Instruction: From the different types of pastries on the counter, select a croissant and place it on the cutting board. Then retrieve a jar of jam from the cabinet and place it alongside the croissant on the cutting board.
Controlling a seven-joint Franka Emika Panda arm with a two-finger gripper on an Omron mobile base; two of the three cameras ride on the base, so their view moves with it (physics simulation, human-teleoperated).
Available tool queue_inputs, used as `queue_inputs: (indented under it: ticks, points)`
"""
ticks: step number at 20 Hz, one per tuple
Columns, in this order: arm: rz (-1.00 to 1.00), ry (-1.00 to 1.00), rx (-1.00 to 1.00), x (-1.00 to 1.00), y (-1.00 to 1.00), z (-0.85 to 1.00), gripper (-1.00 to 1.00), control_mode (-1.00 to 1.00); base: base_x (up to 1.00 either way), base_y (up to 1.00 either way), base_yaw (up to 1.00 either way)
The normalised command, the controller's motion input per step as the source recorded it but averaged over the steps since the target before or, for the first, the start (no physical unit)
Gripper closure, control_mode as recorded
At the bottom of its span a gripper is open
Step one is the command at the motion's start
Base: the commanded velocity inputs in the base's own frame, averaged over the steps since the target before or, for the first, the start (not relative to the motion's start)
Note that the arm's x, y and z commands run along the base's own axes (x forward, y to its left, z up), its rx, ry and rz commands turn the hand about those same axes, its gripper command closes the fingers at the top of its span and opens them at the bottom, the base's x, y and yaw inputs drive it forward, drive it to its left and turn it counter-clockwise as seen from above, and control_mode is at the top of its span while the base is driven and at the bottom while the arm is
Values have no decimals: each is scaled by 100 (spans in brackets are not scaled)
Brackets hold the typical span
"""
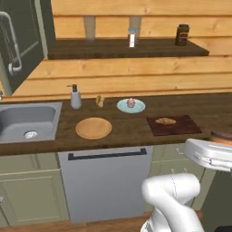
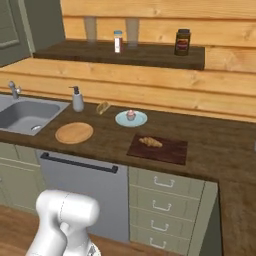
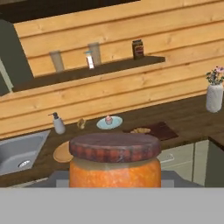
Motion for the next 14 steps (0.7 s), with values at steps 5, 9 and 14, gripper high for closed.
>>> queue_inputs:
  ticks: [5,9,14]
  points:
    - [0,0,0,0,0,0,100,100,53,-13,0]
    - [0,0,0,0,0,0,100,100,98,-39,0]
    - [0,0,0,0,0,0,100,100,63,-43,5]
